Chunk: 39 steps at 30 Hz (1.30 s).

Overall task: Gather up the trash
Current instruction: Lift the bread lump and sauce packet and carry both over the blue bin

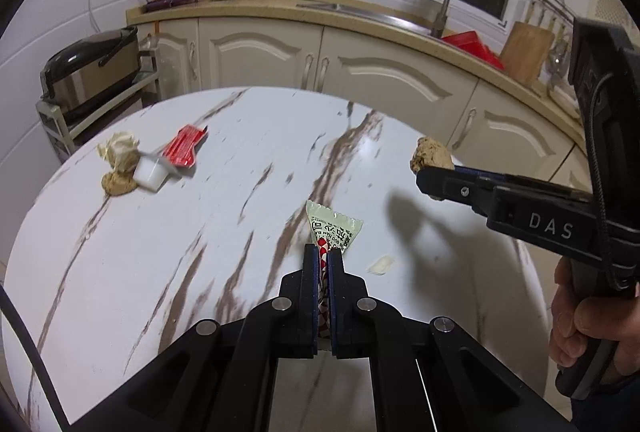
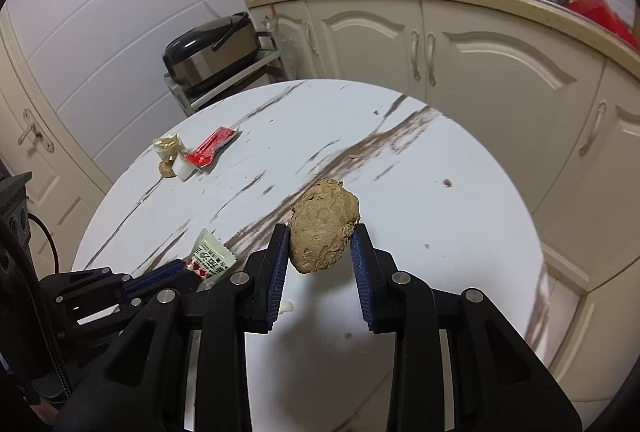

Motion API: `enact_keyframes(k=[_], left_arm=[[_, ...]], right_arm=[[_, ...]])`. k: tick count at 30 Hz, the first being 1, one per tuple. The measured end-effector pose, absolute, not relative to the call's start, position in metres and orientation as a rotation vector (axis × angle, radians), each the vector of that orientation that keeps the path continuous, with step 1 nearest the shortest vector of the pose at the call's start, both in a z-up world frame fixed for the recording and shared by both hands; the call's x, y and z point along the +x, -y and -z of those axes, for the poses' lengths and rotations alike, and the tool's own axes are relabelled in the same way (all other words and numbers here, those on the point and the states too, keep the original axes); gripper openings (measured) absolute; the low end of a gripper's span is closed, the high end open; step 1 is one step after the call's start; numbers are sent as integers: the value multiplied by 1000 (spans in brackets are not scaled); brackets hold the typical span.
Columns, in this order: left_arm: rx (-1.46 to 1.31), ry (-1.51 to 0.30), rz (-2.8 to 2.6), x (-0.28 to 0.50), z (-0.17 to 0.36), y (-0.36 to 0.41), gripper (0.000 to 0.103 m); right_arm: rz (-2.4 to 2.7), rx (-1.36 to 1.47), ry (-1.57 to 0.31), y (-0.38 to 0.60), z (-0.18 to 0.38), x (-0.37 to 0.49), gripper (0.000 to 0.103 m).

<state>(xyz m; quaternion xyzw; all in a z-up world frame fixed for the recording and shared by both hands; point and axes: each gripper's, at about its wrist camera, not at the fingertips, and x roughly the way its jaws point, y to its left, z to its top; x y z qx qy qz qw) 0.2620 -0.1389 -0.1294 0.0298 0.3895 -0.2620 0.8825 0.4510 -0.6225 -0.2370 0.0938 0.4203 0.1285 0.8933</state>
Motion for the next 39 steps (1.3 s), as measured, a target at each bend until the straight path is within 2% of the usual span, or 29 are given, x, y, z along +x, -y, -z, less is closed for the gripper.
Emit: enact_keyframes(k=[15, 21, 32, 39], left_arm=[[104, -633, 652, 197, 60, 208, 0], [127, -612, 752, 169, 52, 256, 0], [164, -681, 887, 146, 76, 351, 0], [211, -791, 916, 157, 117, 417, 1]], right_arm=[[-132, 262, -696, 714, 173, 379, 29], [-34, 291, -646, 769, 158, 336, 29], [150, 377, -658, 871, 177, 270, 29], [205, 445, -722, 916, 220, 251, 29]])
